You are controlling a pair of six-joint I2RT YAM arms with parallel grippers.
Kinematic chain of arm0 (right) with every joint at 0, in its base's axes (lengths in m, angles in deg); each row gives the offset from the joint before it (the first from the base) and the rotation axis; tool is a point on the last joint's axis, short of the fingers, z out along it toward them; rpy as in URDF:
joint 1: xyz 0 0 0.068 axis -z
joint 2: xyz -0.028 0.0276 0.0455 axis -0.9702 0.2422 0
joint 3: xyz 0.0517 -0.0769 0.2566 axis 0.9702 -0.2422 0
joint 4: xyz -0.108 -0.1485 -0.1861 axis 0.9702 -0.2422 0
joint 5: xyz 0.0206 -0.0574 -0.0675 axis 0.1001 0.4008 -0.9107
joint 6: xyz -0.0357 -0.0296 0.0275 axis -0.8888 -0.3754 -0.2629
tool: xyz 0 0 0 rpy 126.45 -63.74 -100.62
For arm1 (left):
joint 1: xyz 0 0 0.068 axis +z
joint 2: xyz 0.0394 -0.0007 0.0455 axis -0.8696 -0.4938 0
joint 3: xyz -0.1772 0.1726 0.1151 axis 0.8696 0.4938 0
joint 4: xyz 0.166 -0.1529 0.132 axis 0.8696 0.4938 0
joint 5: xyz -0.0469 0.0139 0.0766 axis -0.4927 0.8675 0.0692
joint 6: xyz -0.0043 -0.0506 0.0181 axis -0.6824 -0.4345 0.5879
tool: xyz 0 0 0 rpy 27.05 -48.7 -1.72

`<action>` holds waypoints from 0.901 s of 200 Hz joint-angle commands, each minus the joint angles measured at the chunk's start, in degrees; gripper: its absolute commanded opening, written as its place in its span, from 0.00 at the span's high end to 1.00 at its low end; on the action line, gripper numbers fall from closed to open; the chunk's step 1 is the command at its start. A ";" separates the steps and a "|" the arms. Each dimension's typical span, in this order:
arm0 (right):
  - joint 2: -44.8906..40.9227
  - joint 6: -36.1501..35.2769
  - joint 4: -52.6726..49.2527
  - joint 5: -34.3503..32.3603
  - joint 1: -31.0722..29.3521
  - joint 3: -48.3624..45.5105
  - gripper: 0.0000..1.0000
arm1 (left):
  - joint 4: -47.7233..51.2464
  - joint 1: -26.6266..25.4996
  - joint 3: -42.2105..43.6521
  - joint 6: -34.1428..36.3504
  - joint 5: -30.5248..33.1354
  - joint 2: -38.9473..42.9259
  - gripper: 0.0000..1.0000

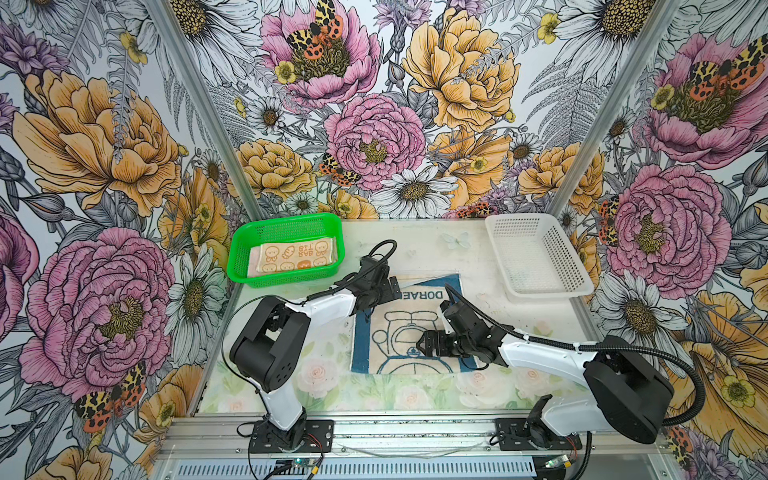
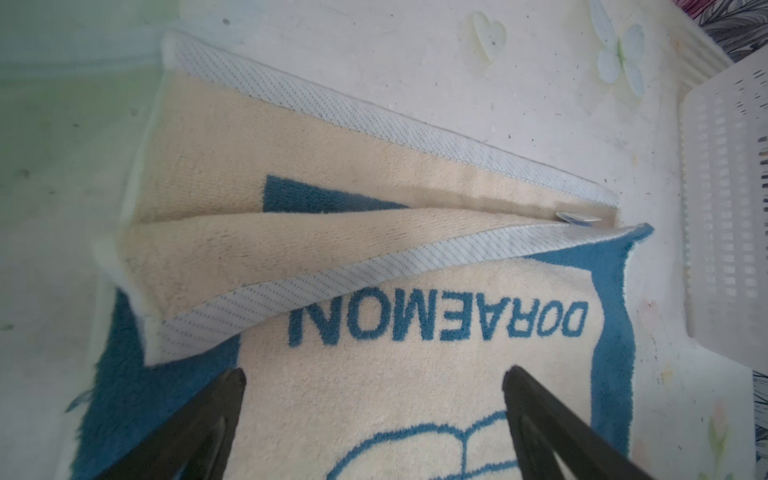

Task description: Fold and stack the towels

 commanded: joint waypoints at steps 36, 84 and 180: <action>2.28 0.77 1.90 2.56 -0.30 -3.36 0.01 | -4.11 -1.36 -6.57 -2.88 0.89 -9.02 0.01; 1.28 0.73 2.45 2.73 -0.32 -6.47 0.01 | -3.49 -0.93 -9.92 -2.98 6.59 -12.32 0.01; -1.04 1.06 2.37 3.16 -0.32 -8.14 0.01 | 6.21 4.94 -31.97 12.25 9.87 -20.00 0.01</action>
